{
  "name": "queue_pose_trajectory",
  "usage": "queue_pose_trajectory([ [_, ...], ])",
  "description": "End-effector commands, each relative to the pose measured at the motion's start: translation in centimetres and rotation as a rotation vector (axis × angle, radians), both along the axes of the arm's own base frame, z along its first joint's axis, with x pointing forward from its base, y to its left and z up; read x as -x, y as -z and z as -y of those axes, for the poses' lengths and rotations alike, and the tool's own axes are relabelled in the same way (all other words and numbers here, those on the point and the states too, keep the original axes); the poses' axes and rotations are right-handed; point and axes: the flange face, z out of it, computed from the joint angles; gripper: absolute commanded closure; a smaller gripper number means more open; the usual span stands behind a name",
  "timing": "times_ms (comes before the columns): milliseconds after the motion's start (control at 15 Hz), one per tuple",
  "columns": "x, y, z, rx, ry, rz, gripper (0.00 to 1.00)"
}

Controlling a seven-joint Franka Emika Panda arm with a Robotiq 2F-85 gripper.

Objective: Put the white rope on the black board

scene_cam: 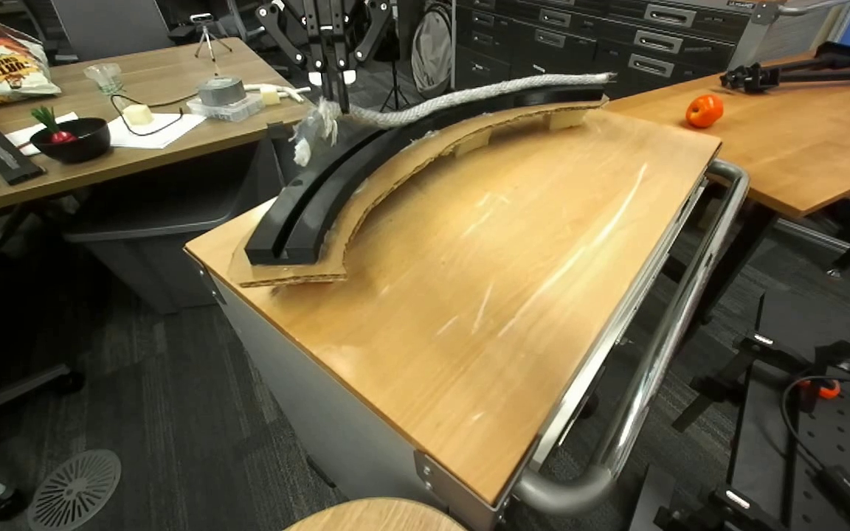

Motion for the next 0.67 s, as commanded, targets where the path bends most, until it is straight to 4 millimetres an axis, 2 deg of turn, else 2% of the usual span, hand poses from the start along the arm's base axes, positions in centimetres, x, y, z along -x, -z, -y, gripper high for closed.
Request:
queue_pose_trajectory([
  [0, -0.3, 0.1, -1.1, 0.052, -0.004, 0.024, 0.91],
  [267, -0.6, 1.4, -2.6, 0.231, -0.077, 0.058, 0.90],
  [600, -0.4, 2.9, -4.5, 0.301, -0.122, 0.049, 0.91],
])
